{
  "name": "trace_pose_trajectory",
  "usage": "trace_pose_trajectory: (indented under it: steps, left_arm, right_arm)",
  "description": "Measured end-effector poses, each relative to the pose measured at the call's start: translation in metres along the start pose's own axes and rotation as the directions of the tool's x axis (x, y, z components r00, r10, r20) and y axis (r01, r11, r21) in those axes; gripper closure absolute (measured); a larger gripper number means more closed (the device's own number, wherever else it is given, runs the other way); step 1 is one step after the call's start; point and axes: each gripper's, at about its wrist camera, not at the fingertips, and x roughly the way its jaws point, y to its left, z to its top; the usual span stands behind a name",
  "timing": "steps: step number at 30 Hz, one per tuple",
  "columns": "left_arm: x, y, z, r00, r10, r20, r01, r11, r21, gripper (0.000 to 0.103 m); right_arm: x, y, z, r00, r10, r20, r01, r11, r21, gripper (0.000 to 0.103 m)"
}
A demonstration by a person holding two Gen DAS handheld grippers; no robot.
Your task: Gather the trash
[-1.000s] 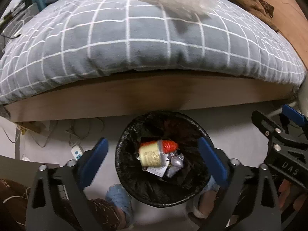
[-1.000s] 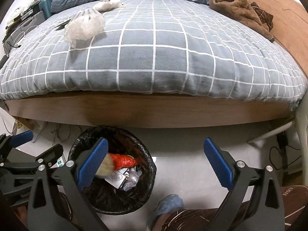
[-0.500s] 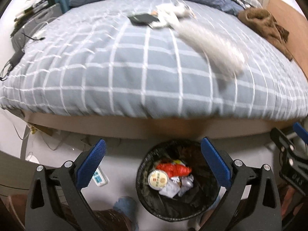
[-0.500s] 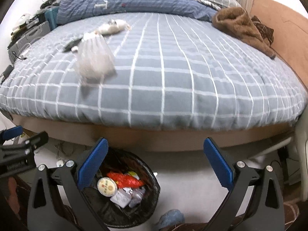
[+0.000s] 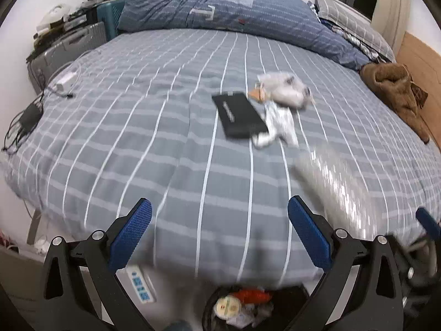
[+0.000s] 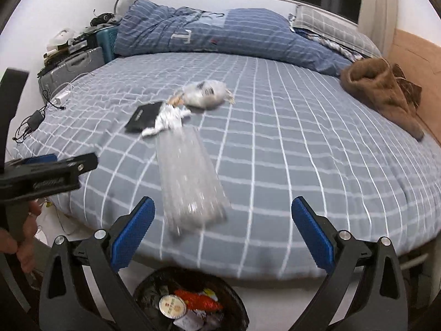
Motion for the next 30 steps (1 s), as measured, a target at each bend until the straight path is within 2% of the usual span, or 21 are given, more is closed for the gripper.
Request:
trace_pose_trajectory:
  steps: [8,13,19,23,30]
  left_arm:
    - [0.045,-0.011,0.055,1.000,0.005,0.010,-0.005,1.000,-0.015,0.006]
    - [0.079,-0.014,0.080,0.999,0.043,-0.005,-0.043,0.999,-0.025,0.006]
    - [0.108,-0.013,0.098,0.998,0.055,-0.022,-0.056,0.997,-0.044,0.006]
    - [0.124,-0.015,0.102,0.997,0.069,-0.045,-0.071,0.997,-0.043,0.007]
    - [0.141,-0.015,0.106,0.994,0.087,-0.069,-0.090,0.995,-0.042,0.020]
  right_arm:
    - [0.041,0.002,0.027,0.997,0.072,-0.042,-0.072,0.997,0.001,0.008]
    - [0.064,0.004,0.032,0.992,0.099,-0.073,-0.099,0.995,0.004,0.011]
    - [0.082,0.012,0.027,0.983,0.143,-0.119,-0.145,0.989,-0.004,0.016]
    - [0.089,0.014,0.022,0.980,0.143,-0.135,-0.147,0.989,-0.016,0.021]
    - [0.095,0.016,0.018,0.974,0.165,-0.158,-0.171,0.985,-0.023,0.032]
